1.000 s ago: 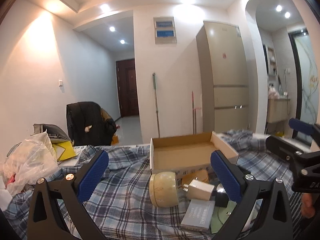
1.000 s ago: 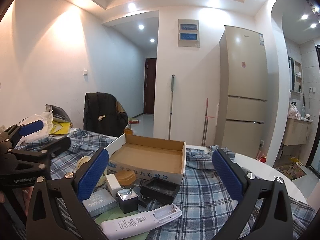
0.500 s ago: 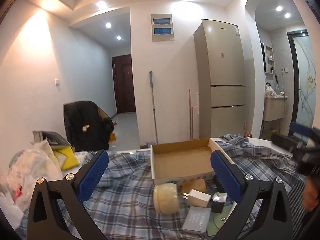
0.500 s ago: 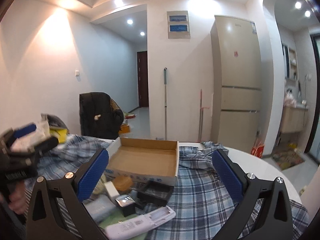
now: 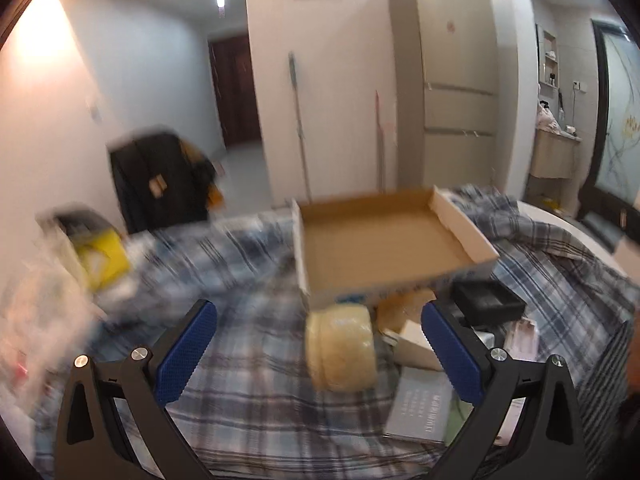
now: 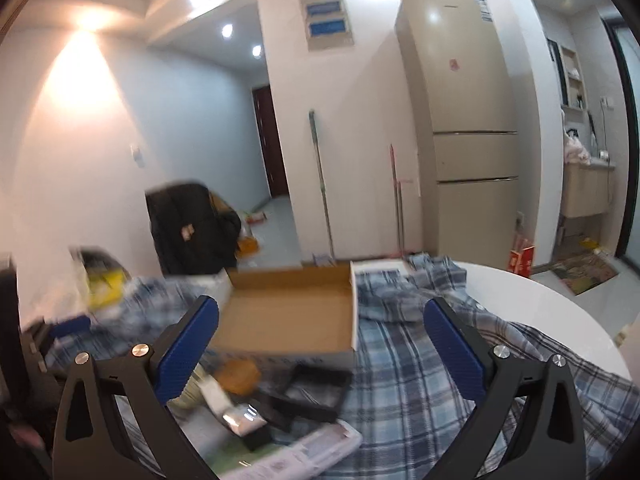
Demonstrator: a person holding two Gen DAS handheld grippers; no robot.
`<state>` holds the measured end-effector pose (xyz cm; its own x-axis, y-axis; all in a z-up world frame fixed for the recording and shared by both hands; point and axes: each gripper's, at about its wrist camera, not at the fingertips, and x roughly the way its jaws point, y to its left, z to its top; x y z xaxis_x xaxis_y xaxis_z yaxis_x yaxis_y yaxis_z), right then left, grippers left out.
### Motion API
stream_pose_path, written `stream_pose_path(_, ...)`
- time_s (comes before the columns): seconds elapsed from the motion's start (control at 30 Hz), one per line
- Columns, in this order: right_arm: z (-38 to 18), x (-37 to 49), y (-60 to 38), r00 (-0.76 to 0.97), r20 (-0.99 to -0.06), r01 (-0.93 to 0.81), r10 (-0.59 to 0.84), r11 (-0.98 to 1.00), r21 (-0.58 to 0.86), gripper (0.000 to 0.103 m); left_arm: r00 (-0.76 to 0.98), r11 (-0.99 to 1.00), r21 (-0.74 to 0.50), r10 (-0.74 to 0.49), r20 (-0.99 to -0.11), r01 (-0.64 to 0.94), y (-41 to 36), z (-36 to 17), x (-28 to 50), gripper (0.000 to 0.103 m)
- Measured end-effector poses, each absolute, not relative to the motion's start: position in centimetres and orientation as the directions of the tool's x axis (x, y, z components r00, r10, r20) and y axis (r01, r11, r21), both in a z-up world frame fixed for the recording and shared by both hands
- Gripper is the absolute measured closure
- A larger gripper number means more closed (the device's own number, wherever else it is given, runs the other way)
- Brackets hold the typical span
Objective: Organize rigid objects
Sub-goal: 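Grasp the cream round jar with the left gripper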
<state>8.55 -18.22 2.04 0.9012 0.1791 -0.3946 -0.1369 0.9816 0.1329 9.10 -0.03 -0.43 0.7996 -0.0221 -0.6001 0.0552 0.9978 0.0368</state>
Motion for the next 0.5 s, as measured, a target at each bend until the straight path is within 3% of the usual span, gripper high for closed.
stream_pose_path(0.1, 1.0, 9.1, -18.1, 0.888, -0.424, -0.145, 0.179, 0.983, 0.112, 0.001, 0.704, 0.996, -0.052, -0.087, -0.705, 0.071, 0.7, -2.6, 12.3, 0.0)
stream_pose_path(0.3, 0.9, 9.0, -18.8, 0.896, -0.413, -0.132, 0.162, 0.986, 0.101, 0.001, 0.625, 0.99, -0.13, -0.132, -0.769, 0.05, 1.6, -4.9, 14.9, 0.012)
stream_pose_path(0.33, 0.9, 9.0, -18.7, 0.898, -0.412, -0.127, 0.156, 0.987, 0.097, 0.001, 0.611, 0.988, -0.149, -0.144, -0.779, 0.044, 1.8, -5.3, 15.1, 0.017)
stream_pose_path(0.43, 0.9, 9.1, -18.8, 0.903, -0.408, -0.111, 0.134, 0.991, 0.079, 0.001, 0.582, 0.983, -0.177, -0.168, -0.796, 0.041, 1.8, -6.3, 15.4, 0.046)
stream_pose_path(0.5, 0.8, 9.1, -18.9, 0.908, -0.403, -0.098, 0.119, 0.993, 0.071, 0.001, 0.581, 0.984, -0.167, -0.171, -0.796, 0.062, 1.4, -6.8, 15.4, 0.052)
